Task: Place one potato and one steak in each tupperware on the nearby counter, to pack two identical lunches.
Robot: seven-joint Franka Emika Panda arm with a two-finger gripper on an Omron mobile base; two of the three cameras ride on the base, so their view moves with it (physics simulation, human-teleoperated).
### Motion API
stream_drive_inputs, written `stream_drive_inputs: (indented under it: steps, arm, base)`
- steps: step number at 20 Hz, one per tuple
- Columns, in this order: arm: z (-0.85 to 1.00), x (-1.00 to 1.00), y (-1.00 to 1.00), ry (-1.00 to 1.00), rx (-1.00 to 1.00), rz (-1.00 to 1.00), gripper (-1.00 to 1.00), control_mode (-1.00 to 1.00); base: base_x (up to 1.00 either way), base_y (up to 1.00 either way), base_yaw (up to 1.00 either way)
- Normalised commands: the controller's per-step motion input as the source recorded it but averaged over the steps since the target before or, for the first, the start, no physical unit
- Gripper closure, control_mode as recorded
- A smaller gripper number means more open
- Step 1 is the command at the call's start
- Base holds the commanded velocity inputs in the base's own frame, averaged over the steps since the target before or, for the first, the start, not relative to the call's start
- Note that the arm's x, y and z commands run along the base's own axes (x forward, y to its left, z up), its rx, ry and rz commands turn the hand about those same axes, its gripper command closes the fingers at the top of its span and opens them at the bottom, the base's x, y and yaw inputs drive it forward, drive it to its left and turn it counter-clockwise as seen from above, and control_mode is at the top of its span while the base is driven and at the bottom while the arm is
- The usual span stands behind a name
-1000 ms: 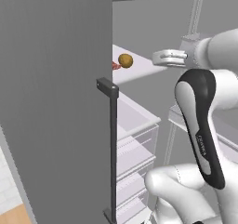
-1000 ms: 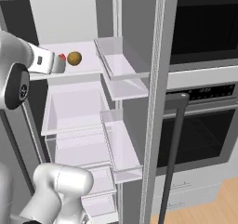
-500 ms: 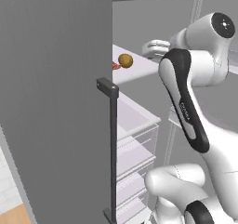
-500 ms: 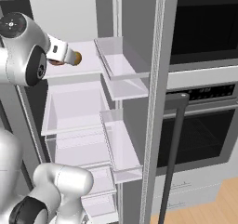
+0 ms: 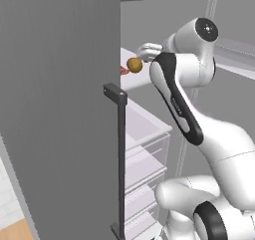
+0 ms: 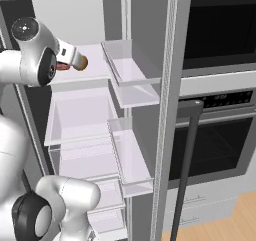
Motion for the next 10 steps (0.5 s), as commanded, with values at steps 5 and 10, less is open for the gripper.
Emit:
stream_drive_inputs:
  steps: [5, 10]
  arm:
    - [-0.4, 0.74, 0.03, 0.08, 0.0, -0.01, -1.0, -1.0]
    - [-0.14, 0.64, 0.12, 0.07, 0.0, 0.0, -1.0, -1.0]
  base:
    - [0.0, 0.0, 0.0]
    - [0.0, 0.0, 0.0]
